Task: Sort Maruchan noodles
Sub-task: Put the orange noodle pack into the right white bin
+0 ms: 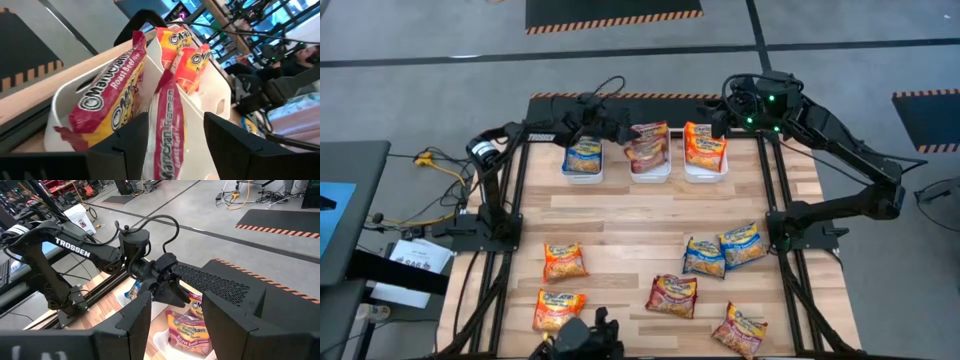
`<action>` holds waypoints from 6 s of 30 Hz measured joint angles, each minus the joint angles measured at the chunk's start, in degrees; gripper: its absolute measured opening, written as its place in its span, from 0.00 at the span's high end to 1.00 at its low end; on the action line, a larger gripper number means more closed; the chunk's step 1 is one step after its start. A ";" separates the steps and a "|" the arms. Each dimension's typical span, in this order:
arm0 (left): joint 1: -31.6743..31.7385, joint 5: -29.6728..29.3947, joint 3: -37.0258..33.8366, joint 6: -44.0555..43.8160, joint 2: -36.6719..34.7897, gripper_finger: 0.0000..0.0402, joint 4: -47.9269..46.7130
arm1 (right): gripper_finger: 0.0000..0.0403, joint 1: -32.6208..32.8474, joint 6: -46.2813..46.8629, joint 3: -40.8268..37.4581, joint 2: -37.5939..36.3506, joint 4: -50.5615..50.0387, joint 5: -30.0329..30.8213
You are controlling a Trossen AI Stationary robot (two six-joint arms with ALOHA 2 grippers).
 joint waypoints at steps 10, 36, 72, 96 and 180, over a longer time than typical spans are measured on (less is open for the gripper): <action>4.12 13.92 0.00 -10.10 -0.03 0.56 6.20 | 0.50 0.00 0.00 0.00 0.00 -0.02 -0.02; 0.45 20.04 0.00 0.03 -40.51 0.56 -22.31 | 0.50 0.40 -0.02 0.00 0.02 -0.26 -0.04; -24.61 -6.57 -5.07 16.52 -55.54 0.56 -96.98 | 0.42 27.59 16.26 0.08 3.54 -1.76 0.17; -33.63 -7.92 -27.13 9.99 -55.74 0.56 -76.62 | 0.42 34.62 20.38 0.00 14.23 0.64 -0.44; -42.67 -28.76 -7.05 20.13 -43.12 1.00 -54.96 | 0.40 28.82 13.86 0.00 14.19 2.20 -1.40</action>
